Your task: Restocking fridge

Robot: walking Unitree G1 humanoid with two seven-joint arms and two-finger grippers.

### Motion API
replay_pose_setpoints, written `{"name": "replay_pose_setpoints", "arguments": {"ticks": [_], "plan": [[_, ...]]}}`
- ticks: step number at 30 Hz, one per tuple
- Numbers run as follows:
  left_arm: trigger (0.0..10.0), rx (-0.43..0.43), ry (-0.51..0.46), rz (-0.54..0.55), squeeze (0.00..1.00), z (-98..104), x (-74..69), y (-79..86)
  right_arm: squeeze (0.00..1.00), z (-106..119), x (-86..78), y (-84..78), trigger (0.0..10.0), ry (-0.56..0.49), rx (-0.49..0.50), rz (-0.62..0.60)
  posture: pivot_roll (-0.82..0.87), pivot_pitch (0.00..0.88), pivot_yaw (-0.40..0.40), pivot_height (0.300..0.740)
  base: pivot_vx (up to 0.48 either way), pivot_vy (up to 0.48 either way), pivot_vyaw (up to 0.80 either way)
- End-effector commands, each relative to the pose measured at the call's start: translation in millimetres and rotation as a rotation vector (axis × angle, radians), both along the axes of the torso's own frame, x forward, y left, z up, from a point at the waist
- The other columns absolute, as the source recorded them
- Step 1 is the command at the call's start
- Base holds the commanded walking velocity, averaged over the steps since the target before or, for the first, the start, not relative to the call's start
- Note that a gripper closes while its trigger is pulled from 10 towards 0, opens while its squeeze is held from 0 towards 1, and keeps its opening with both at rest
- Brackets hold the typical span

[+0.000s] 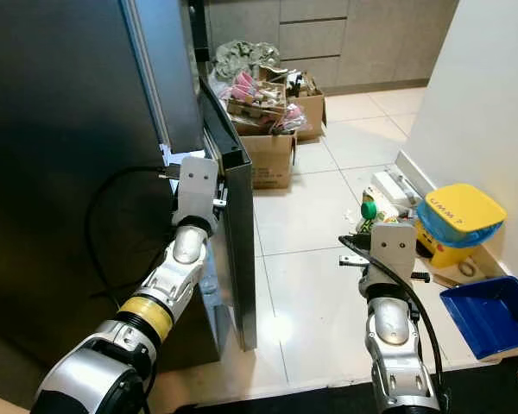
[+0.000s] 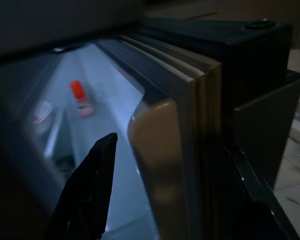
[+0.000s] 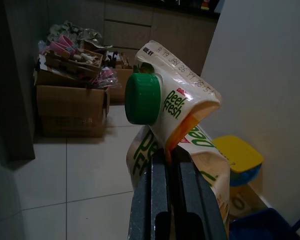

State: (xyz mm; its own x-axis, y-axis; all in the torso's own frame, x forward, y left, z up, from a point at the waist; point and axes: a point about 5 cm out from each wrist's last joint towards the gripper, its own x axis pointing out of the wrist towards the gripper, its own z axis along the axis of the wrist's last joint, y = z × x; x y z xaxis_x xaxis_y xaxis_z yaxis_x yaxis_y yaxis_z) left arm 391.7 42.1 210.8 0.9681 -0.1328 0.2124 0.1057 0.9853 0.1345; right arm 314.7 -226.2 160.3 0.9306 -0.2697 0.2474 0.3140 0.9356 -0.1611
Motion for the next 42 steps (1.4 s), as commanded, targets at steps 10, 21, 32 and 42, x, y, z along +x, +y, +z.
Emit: {"name": "replay_pose_setpoints", "arguments": {"ticks": [10,21,32,42], "plan": [[10.0,-0.076,0.158,-0.361,0.0,-2.4,-22.2,-86.3,0.0,7.1,-3.9,1.5,10.0,-0.041,-0.006,-0.009,-0.24,0.156,0.076,0.74,0.0,0.0,0.0],[10.0,-0.179,0.104,-0.494,0.0,29.0,-17.8,-88.0,0.0,22.5,-4.9,-4.0,10.0,-0.095,-0.055,-0.04,-0.23,0.164,0.076,0.74,0.0,0.0,0.0],[10.0,-0.141,0.146,-0.589,0.0,-23.3,-28.5,-12.7,0.0,16.5,-1.2,21.1,10.0,-0.072,-0.026,0.05,-0.18,0.163,0.065,0.74,0.0,0.0,0.0],[10.0,-0.174,0.231,-0.578,0.0,-43.2,-60.2,40.0,0.0,4.0,-3.3,71.2,10.0,-0.005,0.054,0.258,-0.14,0.157,0.051,0.74,0.0,0.0,0.0]]}}
